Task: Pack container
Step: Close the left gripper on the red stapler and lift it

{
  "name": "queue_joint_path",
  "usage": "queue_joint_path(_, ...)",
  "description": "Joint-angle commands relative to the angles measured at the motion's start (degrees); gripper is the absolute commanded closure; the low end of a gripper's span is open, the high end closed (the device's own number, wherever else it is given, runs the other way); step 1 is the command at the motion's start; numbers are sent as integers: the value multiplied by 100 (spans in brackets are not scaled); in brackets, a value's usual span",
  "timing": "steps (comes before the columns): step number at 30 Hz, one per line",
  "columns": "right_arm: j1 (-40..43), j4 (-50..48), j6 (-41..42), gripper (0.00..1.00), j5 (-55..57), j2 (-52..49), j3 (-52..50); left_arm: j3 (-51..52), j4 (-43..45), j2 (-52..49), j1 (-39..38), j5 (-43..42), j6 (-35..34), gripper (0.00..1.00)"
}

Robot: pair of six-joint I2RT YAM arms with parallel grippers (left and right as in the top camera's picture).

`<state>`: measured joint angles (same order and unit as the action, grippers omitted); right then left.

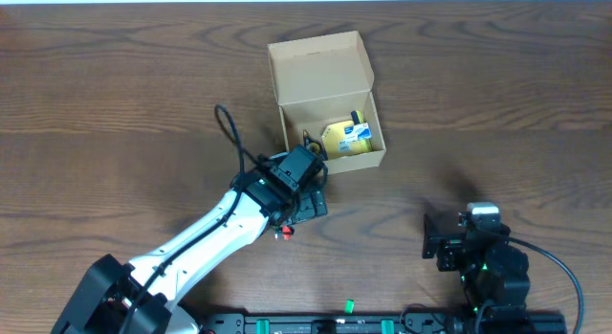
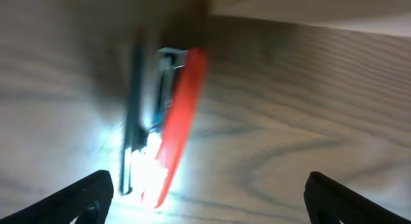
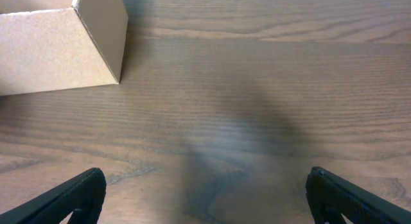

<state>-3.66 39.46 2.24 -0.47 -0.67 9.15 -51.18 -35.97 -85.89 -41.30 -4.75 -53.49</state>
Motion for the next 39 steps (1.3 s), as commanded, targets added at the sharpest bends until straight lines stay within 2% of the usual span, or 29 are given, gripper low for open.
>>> queue_joint_path(1, 26, 63, -105, 1, -22, 35, -13, 26, -155, 50, -2, 284, -656, 4)
queue_joint_path(5, 26, 63, -105, 1, -22, 35, -13, 28, -474, 48, -2, 372, -654, 3)
queue_joint_path(9, 26, 63, -105, 1, -22, 35, -13, 120, -437, -42, -2, 367, -656, 2)
queue_joint_path(17, 26, 63, -105, 1, -22, 35, -13, 485, -37, -101, 2, 286, -619, 4)
queue_joint_path(22, 26, 63, -103, 1, -22, 35, -13, 787, 463, -131, 15, 214, -380, 5)
queue_joint_path(31, 26, 63, -105, 1, -22, 35, -13, 817, 675, -610, 155, 105, 66, 6)
queue_joint_path(33, 26, 63, -105, 1, -22, 35, -13, 817, 697, -610, 157, 114, 83, 10)
queue_joint_path(35, 26, 63, -103, 1, -22, 35, -13, 817, 693, -612, 157, 109, 81, 20)
queue_joint_path(39, 26, 63, -105, 1, -22, 35, -13, 817, 691, -612, 155, 107, 81, 32)
